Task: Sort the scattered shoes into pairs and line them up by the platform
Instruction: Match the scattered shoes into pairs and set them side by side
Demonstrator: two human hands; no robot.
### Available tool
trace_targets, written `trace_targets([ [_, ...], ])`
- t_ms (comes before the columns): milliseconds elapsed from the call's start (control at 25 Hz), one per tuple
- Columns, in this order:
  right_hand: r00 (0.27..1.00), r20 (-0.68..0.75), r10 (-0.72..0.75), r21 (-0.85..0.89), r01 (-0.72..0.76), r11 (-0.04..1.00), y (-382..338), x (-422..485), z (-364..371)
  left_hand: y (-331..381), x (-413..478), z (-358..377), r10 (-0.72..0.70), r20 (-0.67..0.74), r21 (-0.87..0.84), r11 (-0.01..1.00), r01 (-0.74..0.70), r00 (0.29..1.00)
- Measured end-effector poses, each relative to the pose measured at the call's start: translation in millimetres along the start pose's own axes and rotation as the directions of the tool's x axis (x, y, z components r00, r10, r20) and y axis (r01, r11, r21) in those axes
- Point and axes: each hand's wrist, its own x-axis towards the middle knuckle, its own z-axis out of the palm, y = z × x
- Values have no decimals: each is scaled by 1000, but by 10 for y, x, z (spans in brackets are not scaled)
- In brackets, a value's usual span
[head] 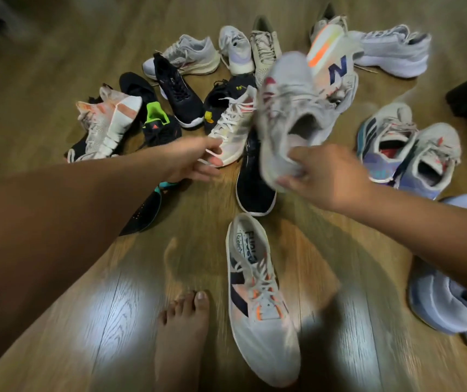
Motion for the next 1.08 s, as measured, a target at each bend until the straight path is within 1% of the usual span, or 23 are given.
trace_targets([
  [80, 997, -1, -76, 89, 76, 993, -444, 222, 6, -2, -35, -118, 94, 108, -68, 994, -87, 990],
  [160, 982, 101, -162, 217, 137, 966, -840, 353, 77, -115, -102, -255, 75, 172, -38, 997, -69, 982],
  [240, 936, 182, -303, 400, 211, 892, -1043, 408, 140, -311, -161, -356, 25, 127, 40, 999, -30, 992],
  [280, 925, 174, -338, 506, 210, 837, -1056, 407, 154, -410, -162, -376, 23, 87, 159, 987, -37, 996],
  [320, 925, 142, -352, 573, 213, 792, -1026, 377, 203, -524, -160, -385, 39, 49, 359, 932, -55, 998],
  [360, 928, 108, -356, 580, 232, 780, -959, 330, 281, -626, -160, -372, 69, 15, 561, 825, -66, 997],
  [400, 923, 107, -371, 521, 266, 811, -875, 265, 369, -696, -155, -355, 107, -13, 731, 680, -64, 994],
  [440, 902, 172, -396, 429, 293, 854, -808, 187, 466, -745, -159, -349, 129, -24, 843, 536, -50, 991],
  [480, 874, 267, -406, 332, 312, 890, -757, 98, 558, -792, -170, -358, 111, -25, 903, 428, -25, 994],
  [520, 850, 344, -398, 245, 328, 912, -711, 45, 645, -834, -184, -391, 63, -30, 933, 359, 5, 998],
  [560, 838, 375, -398, 175, 357, 918, -674, 28, 694, -881, -199, -437, -5, -32, 944, 327, 32, 999],
  [600, 828, 384, -409, 110, 399, 910, -630, 37, 697, -926, -214, -493, -101, -44, 936, 344, 76, 994],
  [680, 797, 448, -405, 13, 447, 894, -493, 65, 629, -1015, -267, -589, -341, -47, 844, 489, 220, 939],
  [720, 774, 517, -365, -25, 440, 898, -402, 41, 593, -1031, -327, -607, -457, -19, 797, 530, 290, 889],
  [760, 742, 598, -304, -68, 424, 903, -301, -4, 548, -1038, -377, -631, -544, 13, 766, 545, 341, 839],
  [800, 704, 674, -225, -121, 405, 906, -202, -83, 498, -1041, -404, -662, -590, 30, 746, 551, 375, 807],
  [840, 665, 733, -141, -181, 391, 903, -105, -157, 464, -1028, -436, -715, -602, 18, 724, 558, 405, 798],
  [880, 632, 773, -49, -248, 372, 894, -5, -243, 443, -1002, -447, -764, -575, -26, 701, 572, 425, 818],
  [920, 612, 791, 19, -295, 354, 887, 79, -329, 442, -964, -417, -810, -489, -91, 684, 602, 411, 868],
  [960, 613, 789, 45, -304, 325, 895, 136, -393, 454, -914, -362, -851, -358, -156, 671, 646, 365, 921],
  [1000, 647, 762, 17, -257, 280, 925, 183, -438, 482, -838, -310, -858, -213, -198, 654, 698, 290, 957],
  [1040, 691, 722, -30, -184, 233, 955, 219, -482, 505, -726, -250, -817, -79, -215, 642, 739, 202, 973],
  [1080, 730, 679, -79, -117, 213, 970, 236, -521, 533, -598, -190, -747, 38, -215, 645, 756, 113, 976],
])
